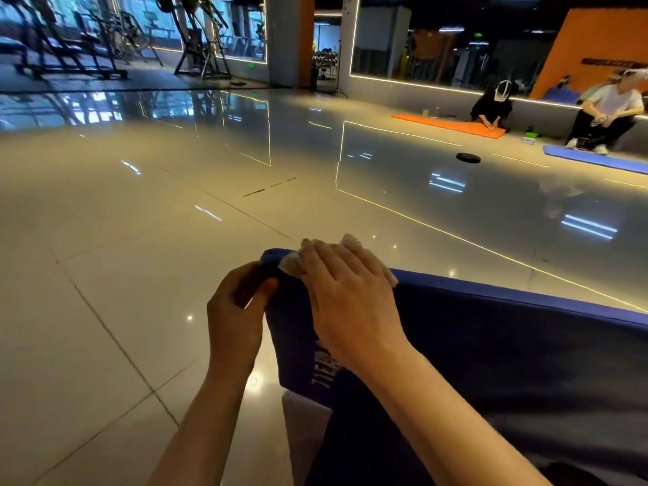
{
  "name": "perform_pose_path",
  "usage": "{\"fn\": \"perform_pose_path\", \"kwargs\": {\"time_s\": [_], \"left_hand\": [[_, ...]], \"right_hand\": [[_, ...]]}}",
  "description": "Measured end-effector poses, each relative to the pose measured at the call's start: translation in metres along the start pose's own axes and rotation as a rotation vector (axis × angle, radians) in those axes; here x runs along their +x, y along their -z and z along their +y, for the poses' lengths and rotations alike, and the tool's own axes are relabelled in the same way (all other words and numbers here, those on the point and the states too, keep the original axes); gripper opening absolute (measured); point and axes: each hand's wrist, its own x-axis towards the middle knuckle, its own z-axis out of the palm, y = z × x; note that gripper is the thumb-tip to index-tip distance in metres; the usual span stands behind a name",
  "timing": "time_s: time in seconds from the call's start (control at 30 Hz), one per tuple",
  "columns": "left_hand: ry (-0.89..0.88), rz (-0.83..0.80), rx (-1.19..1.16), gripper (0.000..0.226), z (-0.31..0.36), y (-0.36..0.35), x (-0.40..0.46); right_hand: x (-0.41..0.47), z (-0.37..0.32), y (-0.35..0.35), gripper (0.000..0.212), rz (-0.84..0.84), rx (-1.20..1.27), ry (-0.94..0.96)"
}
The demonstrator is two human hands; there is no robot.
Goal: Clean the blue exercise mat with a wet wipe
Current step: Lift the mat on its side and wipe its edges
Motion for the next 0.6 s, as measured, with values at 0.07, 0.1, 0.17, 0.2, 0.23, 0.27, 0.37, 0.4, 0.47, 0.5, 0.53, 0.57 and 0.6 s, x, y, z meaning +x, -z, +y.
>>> {"fn": "perform_pose_path", "kwargs": {"time_s": [0.07,0.1,0.17,0.2,0.23,0.27,0.37,0.4,0.47,0.5,0.53,0.57,0.6], "left_hand": [[0.0,-0.001,-0.019,0.029,0.0,0.011,-0.004],[0.005,0.012,-0.011,0.027,-0.002,0.017,-0.005],[0.034,0.054,0.013,0.027,-0.004,0.029,-0.006],[0.054,0.08,0.005,0.029,-0.006,0.035,-0.006],[0.074,0.106,-0.018,0.031,-0.007,0.039,-0.005],[0.091,0.129,-0.04,0.031,-0.009,0.043,-0.003],[0.118,0.144,-0.06,0.03,-0.011,0.047,0.0],[0.121,0.141,-0.062,0.03,-0.011,0.047,0.0],[0.141,0.133,-0.071,0.029,-0.012,0.048,-0.001],[0.155,0.134,-0.075,0.028,-0.012,0.05,-0.003],[0.162,0.138,-0.075,0.026,-0.013,0.052,-0.004],[0.163,0.14,-0.071,0.024,-0.013,0.055,-0.004],[0.162,0.142,-0.066,0.023,-0.013,0.058,-0.005]], "right_hand": [[0.008,-0.029,-0.01,0.042,0.001,0.059,0.023],[0.008,-0.037,-0.012,0.044,-0.011,0.086,0.043],[0.003,-0.032,-0.006,0.043,-0.039,0.074,0.116],[-0.002,-0.021,0.003,0.043,-0.069,0.029,0.137],[-0.01,-0.006,0.012,0.042,-0.096,-0.033,0.129],[-0.021,0.011,0.021,0.039,-0.108,-0.092,0.107],[-0.051,0.045,0.045,0.044,-0.136,-0.195,0.031],[-0.054,0.047,0.046,0.045,-0.148,-0.199,0.013],[-0.049,0.038,0.04,0.045,-0.159,-0.183,-0.019],[-0.043,0.026,0.035,0.045,-0.166,-0.168,-0.025],[-0.037,0.012,0.029,0.043,-0.173,-0.15,-0.022],[-0.029,-0.003,0.02,0.04,-0.17,-0.138,-0.012],[-0.019,-0.022,0.01,0.039,-0.181,-0.108,-0.005]]}}
